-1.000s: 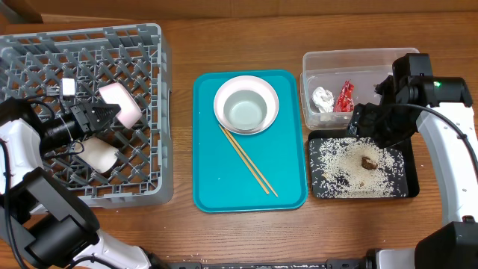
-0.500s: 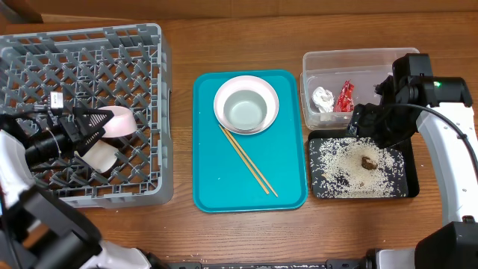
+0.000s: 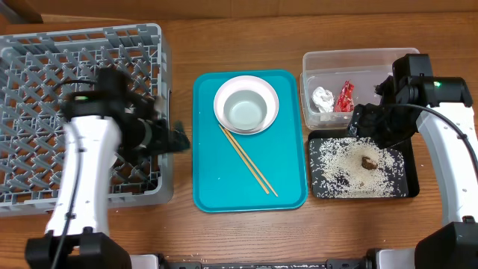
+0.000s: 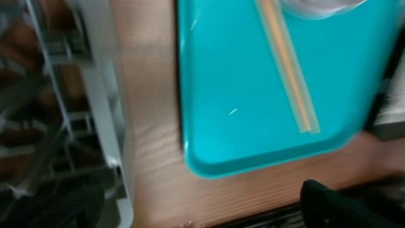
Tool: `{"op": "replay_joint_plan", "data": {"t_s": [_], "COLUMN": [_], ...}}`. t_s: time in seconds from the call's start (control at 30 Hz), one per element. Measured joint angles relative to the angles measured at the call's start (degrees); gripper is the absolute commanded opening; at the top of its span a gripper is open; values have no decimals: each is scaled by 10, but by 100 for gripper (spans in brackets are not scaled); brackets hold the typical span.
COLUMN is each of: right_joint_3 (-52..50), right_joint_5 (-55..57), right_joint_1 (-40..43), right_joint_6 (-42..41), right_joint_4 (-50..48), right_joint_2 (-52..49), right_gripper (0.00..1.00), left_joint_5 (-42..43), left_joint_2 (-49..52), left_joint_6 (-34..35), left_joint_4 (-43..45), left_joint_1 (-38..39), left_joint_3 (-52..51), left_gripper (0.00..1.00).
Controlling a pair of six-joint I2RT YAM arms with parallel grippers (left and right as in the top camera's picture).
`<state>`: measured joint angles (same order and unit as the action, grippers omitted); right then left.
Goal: Sort waste into correct bins and load items into the dishwasher
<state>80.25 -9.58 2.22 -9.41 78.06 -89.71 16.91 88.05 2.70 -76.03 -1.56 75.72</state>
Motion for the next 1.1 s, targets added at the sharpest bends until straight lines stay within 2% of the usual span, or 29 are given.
{"op": "replay_joint_plan", "data": {"t_s": [0.07, 0.17, 0.4, 0.47, 0.5, 0.53, 0.6, 0.73, 0.83, 0.97, 1.0, 1.03, 1.1], "right_joint_3": [0, 0, 0, 0, 0, 0, 0, 0, 0, 0, 0, 0, 0], "right_joint_5": [0, 0, 0, 0, 0, 0, 0, 0, 0, 0, 0, 0, 0], "right_joint_1": [0, 0, 0, 0, 0, 0, 0, 0, 0, 0, 0, 0, 0], "right_joint_6": [0, 0, 0, 0, 0, 0, 0, 0, 0, 0, 0, 0, 0], "right_joint_4": [0, 0, 2, 2, 3, 3, 5, 5, 5, 6, 6, 6, 7], "right_joint_2": [0, 0, 0, 0, 0, 0, 0, 0, 0, 0, 0, 0, 0], "right_gripper": [81, 81, 81, 81, 81, 81, 82, 81, 82, 86, 90, 100, 100], "left_joint_5": [-65, -121, -167, -168, -170, -174, -179, -173, -169, -163, -163, -163, -163], "left_joint_2": [0, 0, 0, 0, 0, 0, 0, 0, 0, -1, -1, -3, -14], "left_joint_6": [46, 94, 137, 138, 139, 140, 139, 147, 150, 150, 150, 150, 150], "left_joint_4": [0, 2, 8, 6, 5, 4, 3, 2, 5, -9, -10, -10, -7], "left_joint_1": [43, 55, 55, 55, 55, 55, 54, 55, 55, 55, 55, 55, 57], "left_joint_3": [-25, -55, -138, -146, -150, -150, -150, -152, -152, -98, -68, -42, 10], "left_gripper": [85, 74, 69, 60, 59, 60, 72, 82, 100, 100, 100, 100, 100]}}
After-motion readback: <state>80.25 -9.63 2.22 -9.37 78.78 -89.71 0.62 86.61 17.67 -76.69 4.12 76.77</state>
